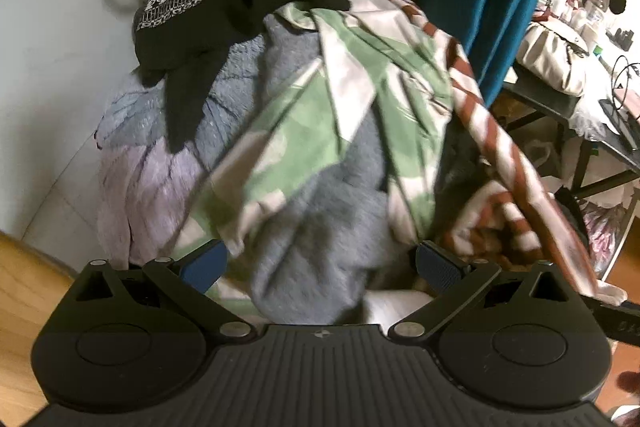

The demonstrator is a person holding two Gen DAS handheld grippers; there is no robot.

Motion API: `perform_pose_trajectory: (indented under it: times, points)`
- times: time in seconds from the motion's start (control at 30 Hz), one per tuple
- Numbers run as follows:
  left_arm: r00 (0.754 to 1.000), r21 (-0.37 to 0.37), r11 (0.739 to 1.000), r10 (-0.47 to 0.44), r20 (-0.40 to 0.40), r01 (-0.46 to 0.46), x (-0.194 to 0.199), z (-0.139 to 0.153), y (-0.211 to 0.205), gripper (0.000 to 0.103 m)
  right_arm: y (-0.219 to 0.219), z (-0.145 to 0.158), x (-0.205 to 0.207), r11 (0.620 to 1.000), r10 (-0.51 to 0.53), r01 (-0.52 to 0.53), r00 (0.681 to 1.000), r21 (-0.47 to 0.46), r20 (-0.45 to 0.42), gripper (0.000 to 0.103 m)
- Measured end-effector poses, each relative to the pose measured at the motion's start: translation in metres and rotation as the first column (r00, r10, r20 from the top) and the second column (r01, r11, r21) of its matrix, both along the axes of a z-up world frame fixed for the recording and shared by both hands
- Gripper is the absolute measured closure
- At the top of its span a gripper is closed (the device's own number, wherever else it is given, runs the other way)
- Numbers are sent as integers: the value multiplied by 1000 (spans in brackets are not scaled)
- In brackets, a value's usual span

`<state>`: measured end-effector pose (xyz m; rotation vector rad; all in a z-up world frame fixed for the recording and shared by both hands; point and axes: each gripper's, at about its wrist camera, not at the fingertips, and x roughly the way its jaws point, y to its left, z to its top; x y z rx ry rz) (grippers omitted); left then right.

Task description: Fold clothes

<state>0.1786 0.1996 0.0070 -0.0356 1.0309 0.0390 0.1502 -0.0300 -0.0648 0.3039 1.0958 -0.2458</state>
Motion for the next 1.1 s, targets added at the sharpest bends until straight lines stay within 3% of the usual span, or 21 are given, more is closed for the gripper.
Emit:
perform_pose_trajectory:
  times: [0.23,0.5,0.57,0.73,0.87,1.1]
  points:
    - [995,-1,997,-83,58,83,53,-12,24,0,19,-14,37,997,-12,15,999,-76,36,1]
    - [991,26,991,-134,0,134,116,-59,28,0,36,-59,71,996,-16,13,999,-92,-38,1]
    - [989,20,989,-146,-13,146,123,-69,28,0,39,-71,74,994,-19,11,997,-107,-77,1]
    - [986,-2,986,-167,7,167,126,-83,30,0,35,-86,72,996,-63,58,996,-73,-66,1]
    - [984,-62,983,-175,8,175,127,-89,40,0,39,-92,72,994,-80,74,994,-82,-68,1]
    - [979,-72,977,-201,29,203,122,-93,41,0,45,-102,72,991,-102,95,992,-97,-71,1]
